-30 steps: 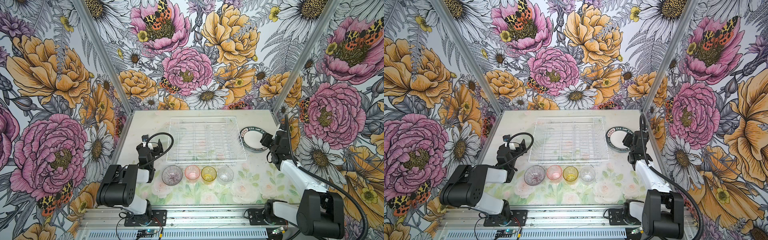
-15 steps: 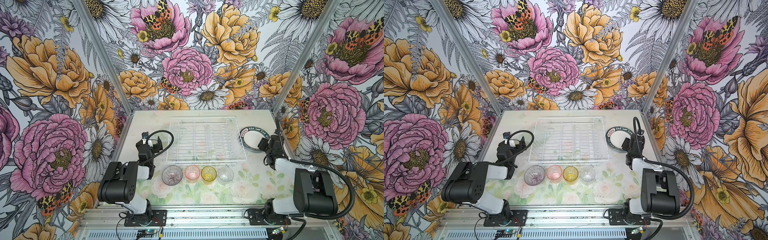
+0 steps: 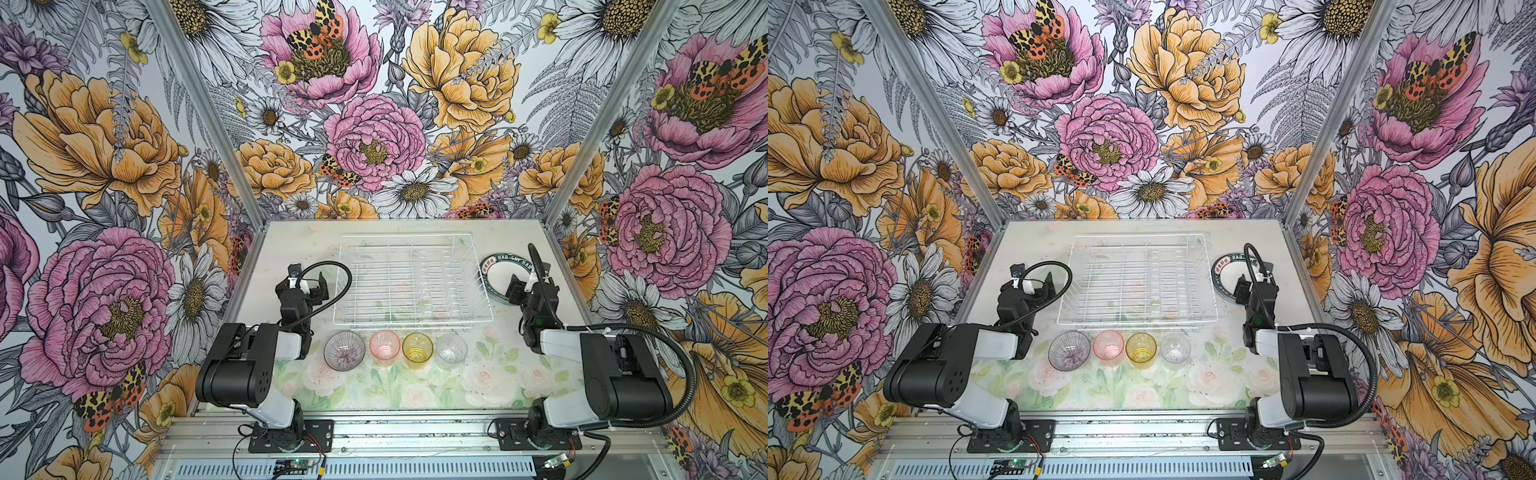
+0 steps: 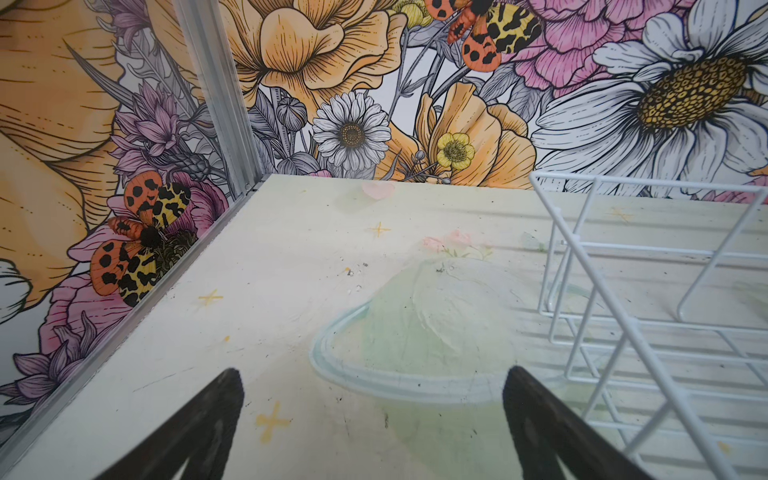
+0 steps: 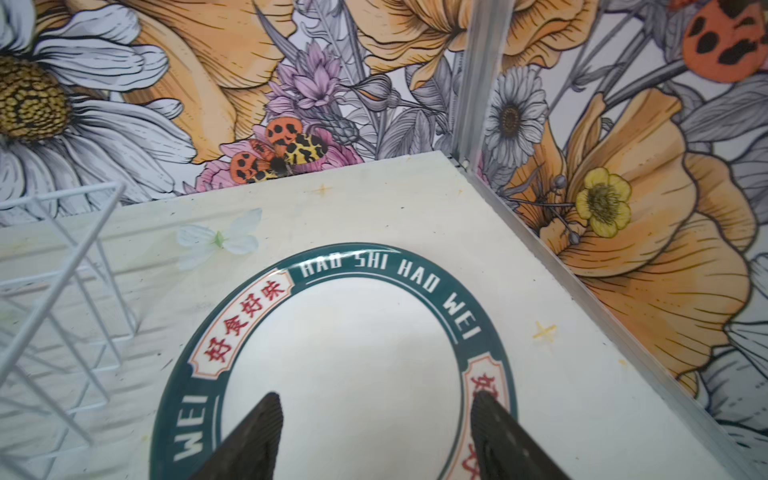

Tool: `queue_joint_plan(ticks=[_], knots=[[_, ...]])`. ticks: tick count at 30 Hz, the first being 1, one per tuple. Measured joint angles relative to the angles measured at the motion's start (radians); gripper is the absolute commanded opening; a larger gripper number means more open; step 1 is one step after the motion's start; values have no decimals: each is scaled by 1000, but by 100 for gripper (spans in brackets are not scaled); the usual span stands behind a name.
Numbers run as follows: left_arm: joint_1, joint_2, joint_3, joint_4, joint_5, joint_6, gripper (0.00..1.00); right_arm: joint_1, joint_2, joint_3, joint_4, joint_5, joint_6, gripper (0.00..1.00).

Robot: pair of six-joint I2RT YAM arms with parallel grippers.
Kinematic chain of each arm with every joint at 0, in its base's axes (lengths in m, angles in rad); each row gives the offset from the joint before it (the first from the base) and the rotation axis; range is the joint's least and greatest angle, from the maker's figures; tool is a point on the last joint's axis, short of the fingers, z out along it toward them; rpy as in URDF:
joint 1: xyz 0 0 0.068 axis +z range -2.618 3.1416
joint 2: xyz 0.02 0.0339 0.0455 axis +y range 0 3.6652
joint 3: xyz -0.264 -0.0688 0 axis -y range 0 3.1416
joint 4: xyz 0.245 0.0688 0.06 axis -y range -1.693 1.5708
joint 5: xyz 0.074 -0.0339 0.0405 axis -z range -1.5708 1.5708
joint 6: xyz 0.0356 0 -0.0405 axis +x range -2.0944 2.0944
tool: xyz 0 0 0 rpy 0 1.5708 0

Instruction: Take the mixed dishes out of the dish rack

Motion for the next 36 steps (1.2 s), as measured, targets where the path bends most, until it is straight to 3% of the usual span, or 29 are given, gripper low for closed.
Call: queue_joint_plan(ticks=[4,8,10,36], knots=[[0,0,0,0,-1,0,99,38,36,-57,57,32,-31,79],[0,0,0,0,-3,0,99,21,38,-13,52,55,-37,86],[0,0,0,0,-3,0,99,13,38,6,58,59,-37,99],[31,0,0,-26,32,-1,99,16,38,10,63,63,-44,99]])
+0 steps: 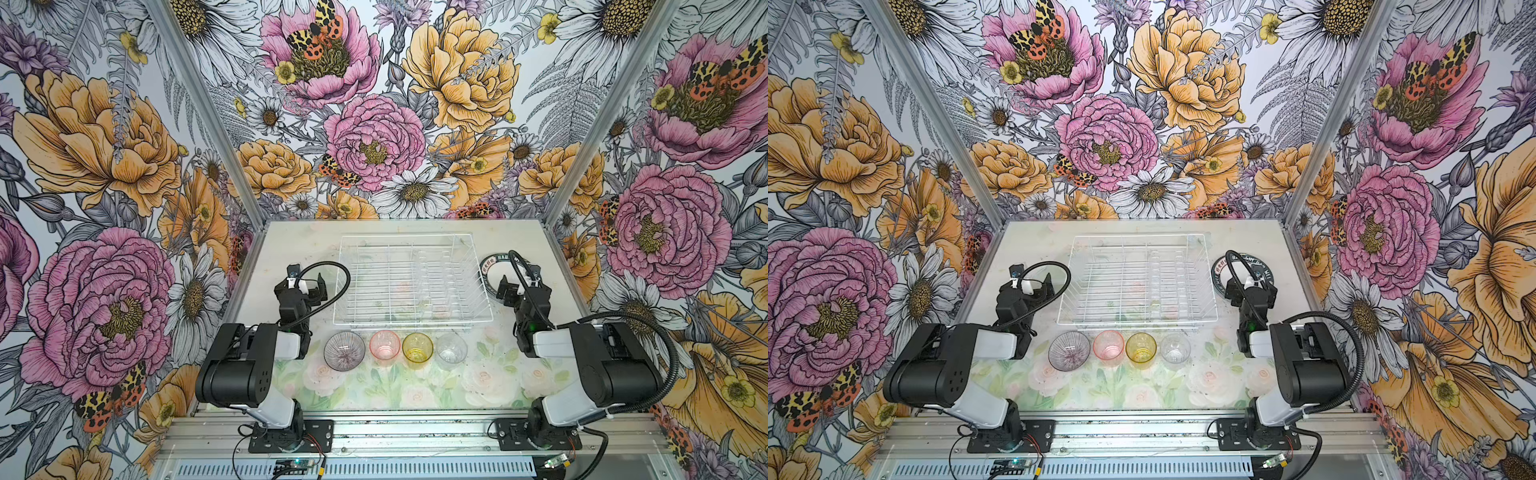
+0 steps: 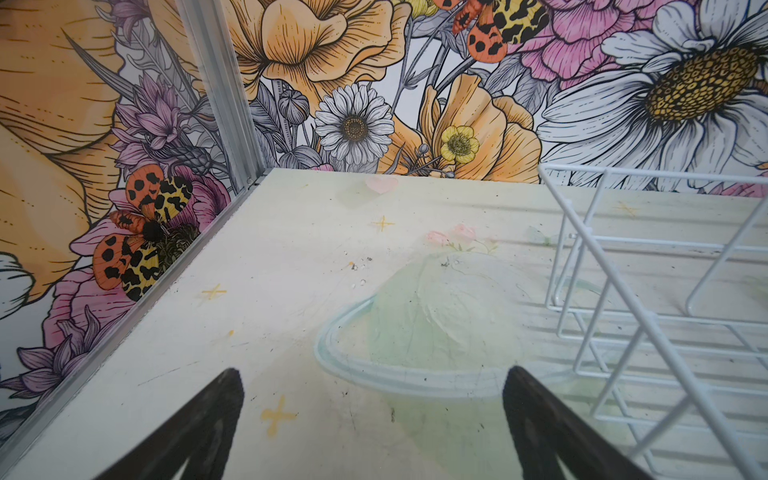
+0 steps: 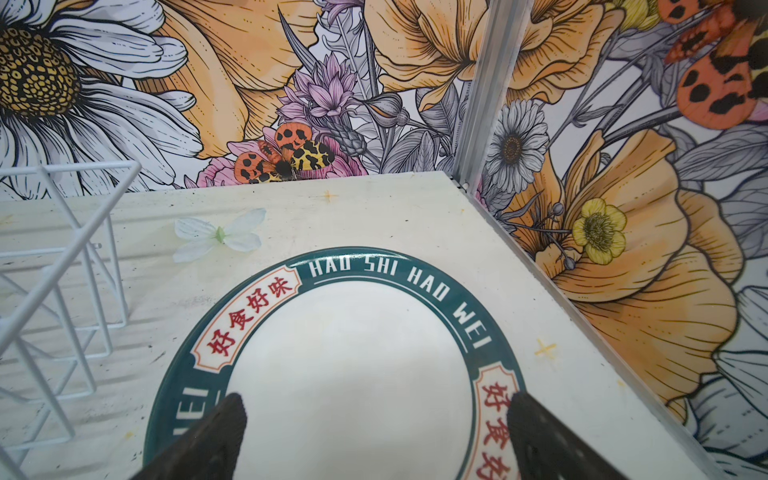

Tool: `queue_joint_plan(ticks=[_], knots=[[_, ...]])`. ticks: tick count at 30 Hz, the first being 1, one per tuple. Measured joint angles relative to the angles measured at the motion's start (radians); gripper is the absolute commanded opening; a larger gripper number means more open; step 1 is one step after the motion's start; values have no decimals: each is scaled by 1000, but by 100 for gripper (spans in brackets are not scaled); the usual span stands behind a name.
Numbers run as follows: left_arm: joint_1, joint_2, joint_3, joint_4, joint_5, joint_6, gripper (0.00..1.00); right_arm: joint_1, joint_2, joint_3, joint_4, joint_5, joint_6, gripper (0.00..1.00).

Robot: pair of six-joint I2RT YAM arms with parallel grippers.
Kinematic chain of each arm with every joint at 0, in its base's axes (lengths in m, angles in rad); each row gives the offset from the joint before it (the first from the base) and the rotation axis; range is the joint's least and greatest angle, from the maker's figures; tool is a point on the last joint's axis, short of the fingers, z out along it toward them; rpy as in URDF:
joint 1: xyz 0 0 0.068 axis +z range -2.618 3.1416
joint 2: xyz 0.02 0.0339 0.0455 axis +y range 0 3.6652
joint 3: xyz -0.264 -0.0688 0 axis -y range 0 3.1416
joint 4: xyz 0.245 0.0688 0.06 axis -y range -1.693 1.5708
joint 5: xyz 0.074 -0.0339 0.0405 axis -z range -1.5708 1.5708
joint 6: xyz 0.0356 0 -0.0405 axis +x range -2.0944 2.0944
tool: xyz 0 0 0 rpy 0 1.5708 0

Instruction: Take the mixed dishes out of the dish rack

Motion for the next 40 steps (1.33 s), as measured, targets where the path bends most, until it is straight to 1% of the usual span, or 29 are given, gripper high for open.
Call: queue_joint_plan(ticks=[7,40], knots=[[10,0,0,-6,19,0,99,0,0,0,0,0,0,99],[11,0,0,-14,28,0,99,0,0,0,0,0,0,100]])
